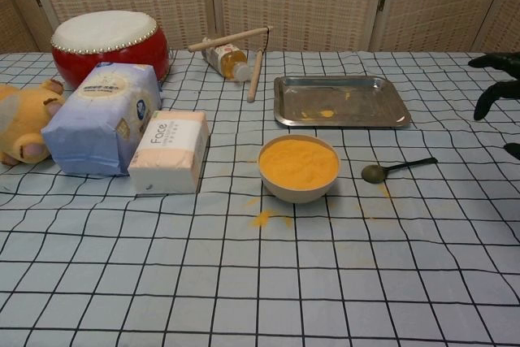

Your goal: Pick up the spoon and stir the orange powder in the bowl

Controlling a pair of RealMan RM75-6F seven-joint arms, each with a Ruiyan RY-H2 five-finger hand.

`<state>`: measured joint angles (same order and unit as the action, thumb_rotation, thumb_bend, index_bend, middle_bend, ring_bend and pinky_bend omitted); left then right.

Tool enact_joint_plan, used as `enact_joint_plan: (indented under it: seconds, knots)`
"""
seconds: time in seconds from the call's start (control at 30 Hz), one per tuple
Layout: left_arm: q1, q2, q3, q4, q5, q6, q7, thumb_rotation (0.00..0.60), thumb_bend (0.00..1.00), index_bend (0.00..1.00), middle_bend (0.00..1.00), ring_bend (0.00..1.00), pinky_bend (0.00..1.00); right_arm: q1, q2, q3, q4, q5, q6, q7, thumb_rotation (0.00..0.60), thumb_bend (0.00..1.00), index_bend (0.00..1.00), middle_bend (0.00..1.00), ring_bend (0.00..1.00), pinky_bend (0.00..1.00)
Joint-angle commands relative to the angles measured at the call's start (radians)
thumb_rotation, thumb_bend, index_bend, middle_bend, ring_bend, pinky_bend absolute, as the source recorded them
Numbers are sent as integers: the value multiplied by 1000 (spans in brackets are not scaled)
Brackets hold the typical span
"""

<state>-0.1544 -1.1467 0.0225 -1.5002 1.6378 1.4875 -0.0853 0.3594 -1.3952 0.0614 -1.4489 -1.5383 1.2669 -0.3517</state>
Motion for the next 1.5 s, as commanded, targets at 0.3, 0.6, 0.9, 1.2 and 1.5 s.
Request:
enact_joint_plan:
  seconds: [0.3,0.6,0.9,1.2,1.5]
  knots:
    - [-4,15,9,11,11,-5,-48,600,443,0,0,0,71,137,-198,79,219,137,-186,-77,600,317,497,0,0,0]
    - [-7,18,11,14,10,-14,-55,600,443,0,0,0,72,180,-256,84,281,183,-247,-90,600,315,474,0,0,0]
    - [-9,23,14,13,16,-15,-62,600,443,0,0,0,72,210,-294,85,309,207,-270,-121,600,313,470,0,0,0]
    - [-6,31,15,17,18,-5,-86,600,444,0,0,0,71,237,-343,92,348,240,-291,-154,600,313,470,0,0,0]
    - [-6,35,16,21,17,-5,-99,600,444,0,0,0,72,252,-379,90,386,256,-297,-153,600,311,482,0,0,0]
